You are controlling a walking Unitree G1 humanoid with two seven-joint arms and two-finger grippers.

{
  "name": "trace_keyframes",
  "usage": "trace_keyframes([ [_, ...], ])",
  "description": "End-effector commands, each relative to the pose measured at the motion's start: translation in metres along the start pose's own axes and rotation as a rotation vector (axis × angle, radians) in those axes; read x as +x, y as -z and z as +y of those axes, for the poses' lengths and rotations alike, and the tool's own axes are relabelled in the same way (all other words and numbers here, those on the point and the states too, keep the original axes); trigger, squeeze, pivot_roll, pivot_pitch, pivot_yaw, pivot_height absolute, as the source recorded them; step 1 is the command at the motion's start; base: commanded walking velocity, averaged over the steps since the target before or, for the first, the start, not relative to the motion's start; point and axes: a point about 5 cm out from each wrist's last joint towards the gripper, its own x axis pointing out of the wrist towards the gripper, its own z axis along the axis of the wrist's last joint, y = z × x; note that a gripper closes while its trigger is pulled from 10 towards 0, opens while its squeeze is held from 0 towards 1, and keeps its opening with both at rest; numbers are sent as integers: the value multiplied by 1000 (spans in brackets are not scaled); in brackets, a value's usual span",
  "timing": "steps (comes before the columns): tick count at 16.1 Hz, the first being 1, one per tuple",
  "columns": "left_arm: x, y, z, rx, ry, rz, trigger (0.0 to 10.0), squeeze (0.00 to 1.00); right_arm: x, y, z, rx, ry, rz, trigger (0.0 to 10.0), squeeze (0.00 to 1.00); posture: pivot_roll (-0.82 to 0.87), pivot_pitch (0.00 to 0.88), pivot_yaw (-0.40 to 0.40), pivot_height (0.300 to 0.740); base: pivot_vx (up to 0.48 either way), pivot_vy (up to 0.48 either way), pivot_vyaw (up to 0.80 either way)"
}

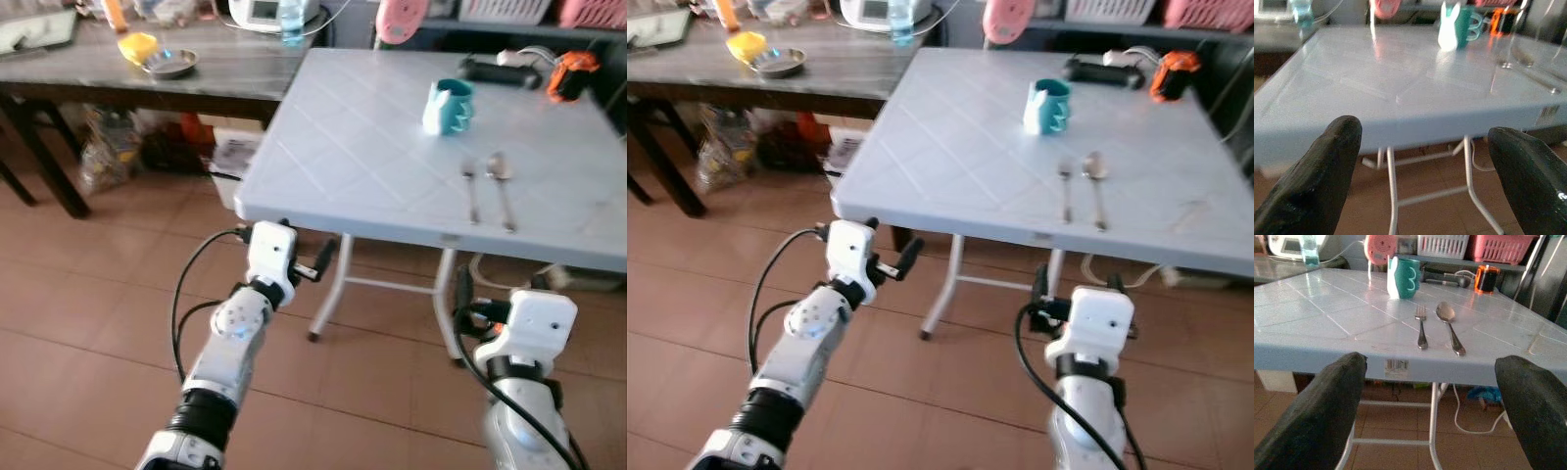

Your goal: Setting the table

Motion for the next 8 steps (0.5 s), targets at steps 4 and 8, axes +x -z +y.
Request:
trace_keyframes([
  [4,1,-1,2,0,-7,0,10000,0,2,-6,0,-7,0,-27,10000,0,30,117,45,740,0,-480,0],
  [8,1,0,1,-5,-8,-4,10000,0,1,-7,-1,-9,6,-32,10000,0,22,117,39,740,0,-360,0],
])
